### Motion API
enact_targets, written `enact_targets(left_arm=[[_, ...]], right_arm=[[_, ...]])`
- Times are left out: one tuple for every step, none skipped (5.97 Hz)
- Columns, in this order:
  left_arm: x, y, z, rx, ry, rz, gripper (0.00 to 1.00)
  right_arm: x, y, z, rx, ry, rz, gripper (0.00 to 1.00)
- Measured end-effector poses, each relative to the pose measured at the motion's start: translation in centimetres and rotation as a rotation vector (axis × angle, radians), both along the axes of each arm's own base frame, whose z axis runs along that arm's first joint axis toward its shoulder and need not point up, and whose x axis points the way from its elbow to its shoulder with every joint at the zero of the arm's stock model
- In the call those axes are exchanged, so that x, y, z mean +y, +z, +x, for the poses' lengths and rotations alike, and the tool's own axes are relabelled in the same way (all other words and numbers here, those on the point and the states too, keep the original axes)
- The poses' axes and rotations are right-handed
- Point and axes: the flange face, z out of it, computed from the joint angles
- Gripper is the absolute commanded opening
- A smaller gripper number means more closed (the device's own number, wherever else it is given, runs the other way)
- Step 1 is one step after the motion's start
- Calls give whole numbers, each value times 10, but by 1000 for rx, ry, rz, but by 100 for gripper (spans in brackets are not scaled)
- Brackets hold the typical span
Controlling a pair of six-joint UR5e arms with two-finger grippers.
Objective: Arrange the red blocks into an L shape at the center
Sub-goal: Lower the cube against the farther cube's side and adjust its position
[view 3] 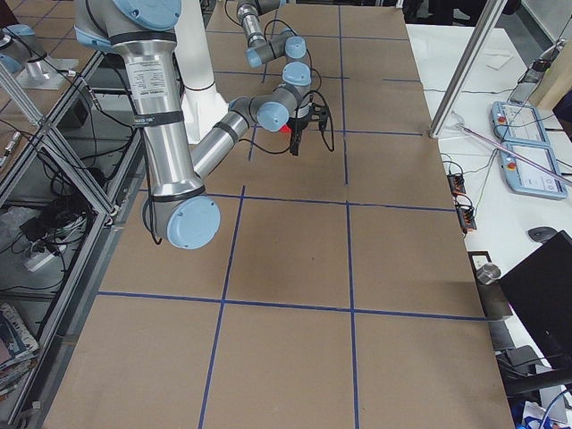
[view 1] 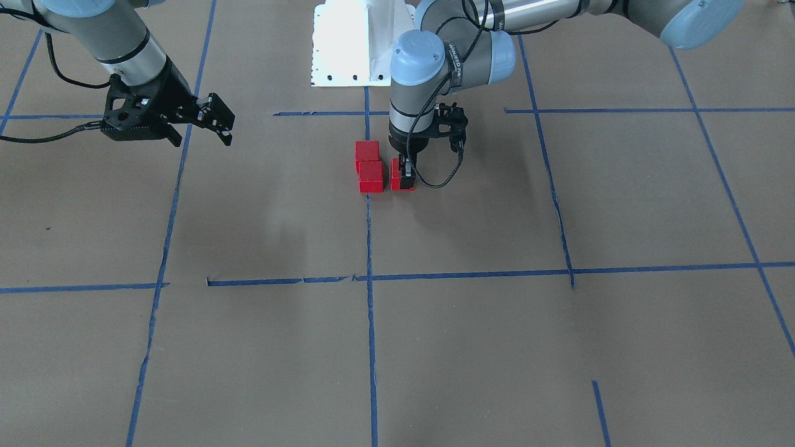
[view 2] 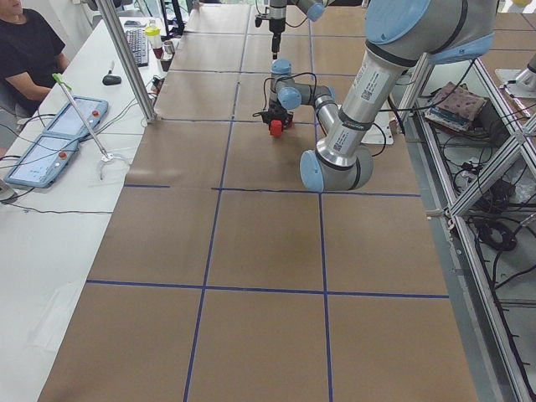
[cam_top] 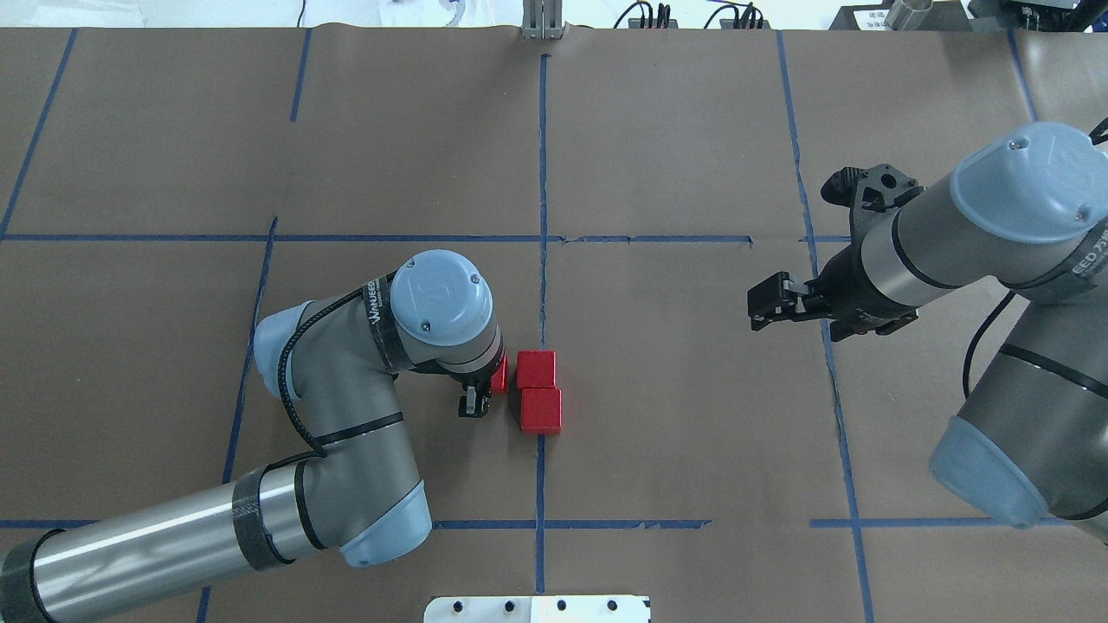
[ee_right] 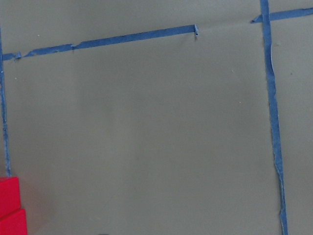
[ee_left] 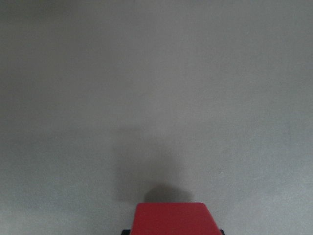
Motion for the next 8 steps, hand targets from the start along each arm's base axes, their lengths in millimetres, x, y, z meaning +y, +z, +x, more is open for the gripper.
enact_targets(left_arm=[[0, -3, 1, 3, -4, -3, 0], [-2, -4, 2, 3, -7, -6, 0], [-2, -3, 4, 1, -11, -12, 0], [-2, -3, 5, 1, -18, -20, 0], [-3, -5, 6, 3, -27, -29, 0], [-4, -8, 9, 4, -35, -37, 0], [-5, -9, 12, 2, -37, -41, 0], [-6, -9, 13, 1, -38, -42, 0]], right_arm=[[0, 1, 0, 1, 0, 0, 100], [0, 2, 0, 2, -1, -1, 100], [0, 2, -1, 4, -1, -2, 100], [0, 3, -1, 5, 0, -3, 100], [0, 3, -1, 5, 0, -3, 100], [0, 3, -1, 5, 1, -3, 100], [0, 3, -1, 6, 1, -4, 100], [0, 4, 0, 7, 1, -5, 100]])
